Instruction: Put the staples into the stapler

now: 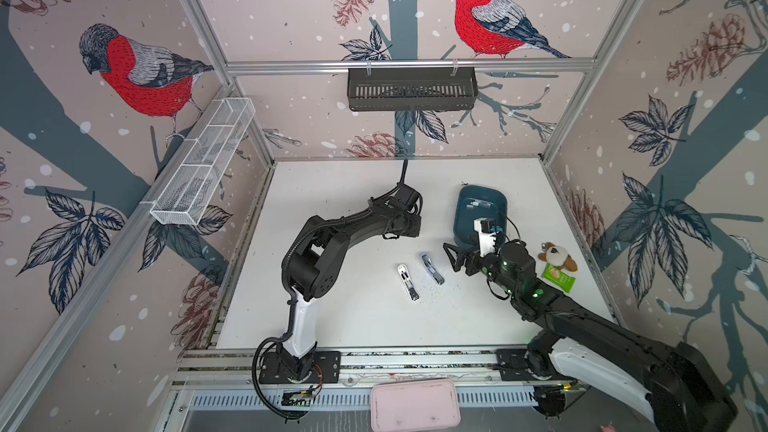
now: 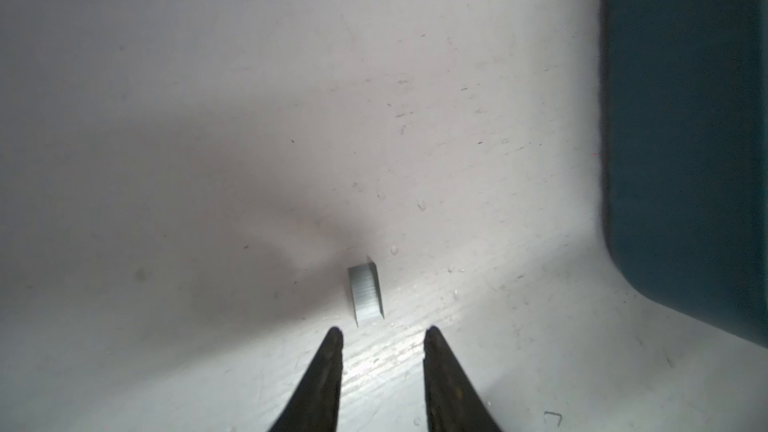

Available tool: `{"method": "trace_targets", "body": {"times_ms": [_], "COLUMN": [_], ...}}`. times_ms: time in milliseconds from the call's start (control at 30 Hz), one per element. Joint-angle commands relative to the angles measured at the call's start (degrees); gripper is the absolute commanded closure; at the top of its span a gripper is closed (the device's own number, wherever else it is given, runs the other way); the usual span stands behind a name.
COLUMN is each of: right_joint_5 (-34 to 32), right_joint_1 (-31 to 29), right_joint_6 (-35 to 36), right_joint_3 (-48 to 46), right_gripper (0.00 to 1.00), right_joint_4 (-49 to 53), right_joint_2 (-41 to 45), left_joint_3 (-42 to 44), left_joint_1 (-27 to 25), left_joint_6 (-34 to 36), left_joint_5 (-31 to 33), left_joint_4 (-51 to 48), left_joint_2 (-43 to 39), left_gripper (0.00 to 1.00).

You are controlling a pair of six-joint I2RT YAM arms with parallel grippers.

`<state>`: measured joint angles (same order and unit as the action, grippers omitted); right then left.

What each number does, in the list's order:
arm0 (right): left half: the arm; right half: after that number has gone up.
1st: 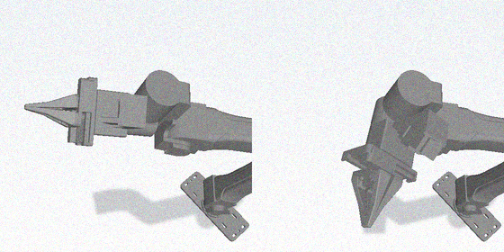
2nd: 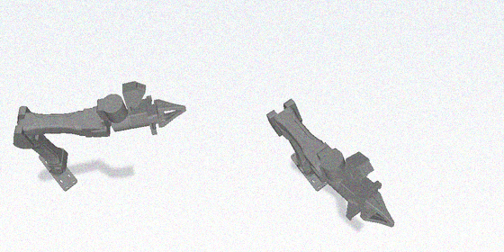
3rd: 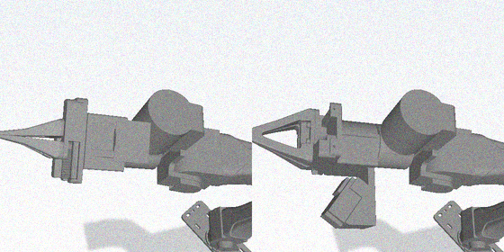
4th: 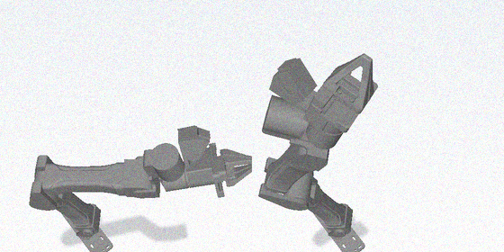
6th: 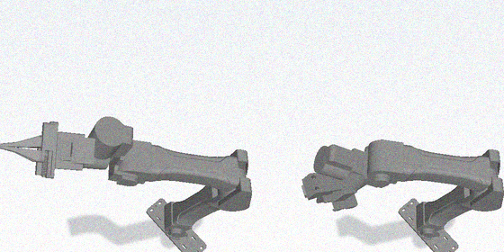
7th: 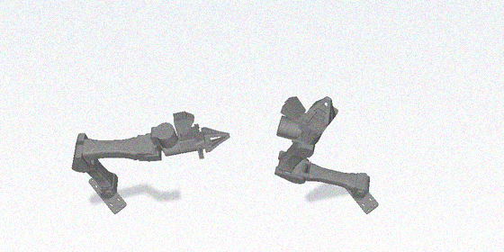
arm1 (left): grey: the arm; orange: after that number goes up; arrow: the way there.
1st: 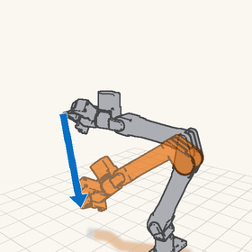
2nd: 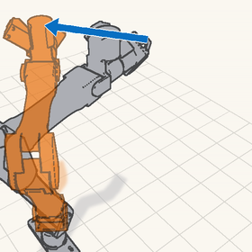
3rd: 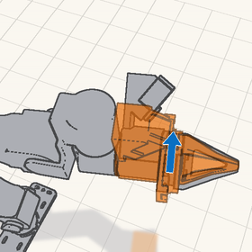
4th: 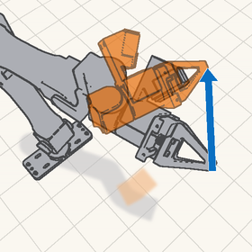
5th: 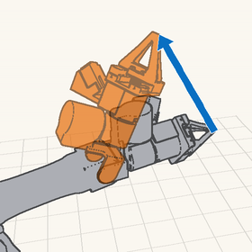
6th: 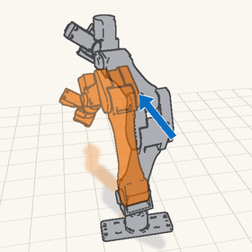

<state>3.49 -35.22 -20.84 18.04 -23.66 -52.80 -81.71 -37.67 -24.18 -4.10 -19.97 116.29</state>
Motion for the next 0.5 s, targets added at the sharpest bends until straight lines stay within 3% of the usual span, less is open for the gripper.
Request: {"method": "trace_targets", "body": {"times_ms": [0, 467], "right_joint_5": [-1.29, -2.34], "right_joint_1": [-0.02, -0.02], "right_joint_6": [0.13, -0.08], "right_joint_3": [0.08, 0.06], "right_gripper": [0.01, 0.02], "right_joint_4": [-1.83, -1.24], "right_joint_2": [0.23, 0.42], "left_joint_3": [-1.05, -1.52], "left_joint_1": [-0.38, -0.64], "left_joint_6": [-0.78, -1.32], "left_joint_5": [1.23, 3.04], "left_joint_4": [-1.56, -2.49], "left_joint_2": [1.07, 2.93], "left_gripper": [0.67, 0.76]}}
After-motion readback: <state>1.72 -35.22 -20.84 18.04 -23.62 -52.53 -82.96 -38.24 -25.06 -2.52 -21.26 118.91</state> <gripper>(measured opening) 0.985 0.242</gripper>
